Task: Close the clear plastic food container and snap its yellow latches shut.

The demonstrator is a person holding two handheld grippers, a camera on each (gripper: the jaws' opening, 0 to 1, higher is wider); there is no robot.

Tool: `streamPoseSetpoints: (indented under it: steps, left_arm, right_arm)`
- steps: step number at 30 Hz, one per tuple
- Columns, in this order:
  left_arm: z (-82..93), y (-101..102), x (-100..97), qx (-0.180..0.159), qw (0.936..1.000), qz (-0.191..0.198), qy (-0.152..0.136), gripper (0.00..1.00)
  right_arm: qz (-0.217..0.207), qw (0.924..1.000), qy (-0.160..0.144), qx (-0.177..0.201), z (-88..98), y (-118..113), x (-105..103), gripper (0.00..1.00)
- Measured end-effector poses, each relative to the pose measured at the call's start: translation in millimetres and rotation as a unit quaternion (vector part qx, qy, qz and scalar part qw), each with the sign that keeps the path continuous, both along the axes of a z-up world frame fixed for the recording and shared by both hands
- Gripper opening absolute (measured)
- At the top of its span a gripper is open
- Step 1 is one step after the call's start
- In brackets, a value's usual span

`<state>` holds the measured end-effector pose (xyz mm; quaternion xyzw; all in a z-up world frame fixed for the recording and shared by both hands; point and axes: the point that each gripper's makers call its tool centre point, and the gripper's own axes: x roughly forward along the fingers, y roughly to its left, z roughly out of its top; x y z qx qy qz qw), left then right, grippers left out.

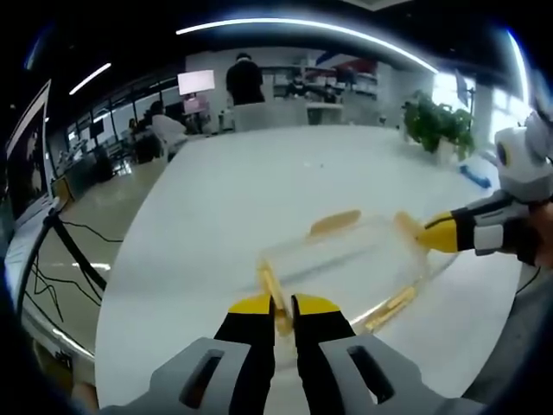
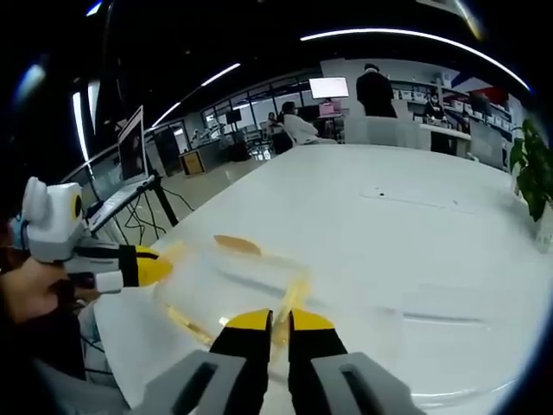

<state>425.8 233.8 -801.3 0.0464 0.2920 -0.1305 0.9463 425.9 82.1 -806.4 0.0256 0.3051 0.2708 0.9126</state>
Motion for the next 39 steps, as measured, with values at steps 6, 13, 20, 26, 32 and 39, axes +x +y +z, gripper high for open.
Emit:
streamPoseSetpoints:
  steps: [6,13,20,26,32,39]
  left_arm:
    - [-0.7,-6,-1.3,0.005,1.0,-0.006,0.003,0.05]
    - [1.0,-15,-1.8,0.004,0.9999,-0.011,0.002,0.05]
    - [0.9,-25,-2.2,0.005,0.9998,-0.019,0.004,0.05]
    - [0.0,-35,-1.9,0.006,0.9996,-0.029,0.006,0.05]
    - [-0.1,-46,-0.5,0.006,0.9992,-0.04,0.007,0.05]
    - [-0.2,-58,-0.1,0.006,0.9987,-0.05,0.008,0.06]
  right_arm:
    - [-0.003,1.0,-0.001,-0.004,1.6,-6,1,0.02]
    - [-0.008,1.0,-0.002,-0.006,2.6,-14,1,0.02]
    - [-0.016,0.9999,-0.001,-0.006,2.9,-25,-1,0.02]
    - [-0.024,0.9997,-0.002,-0.008,3.8,-35,-2,0.02]
    - [-0.034,0.9994,-0.002,-0.007,4.8,-46,-2,0.02]
    - [-0.046,0.9989,0.0,-0.006,4.3,-57,-2,0.02]
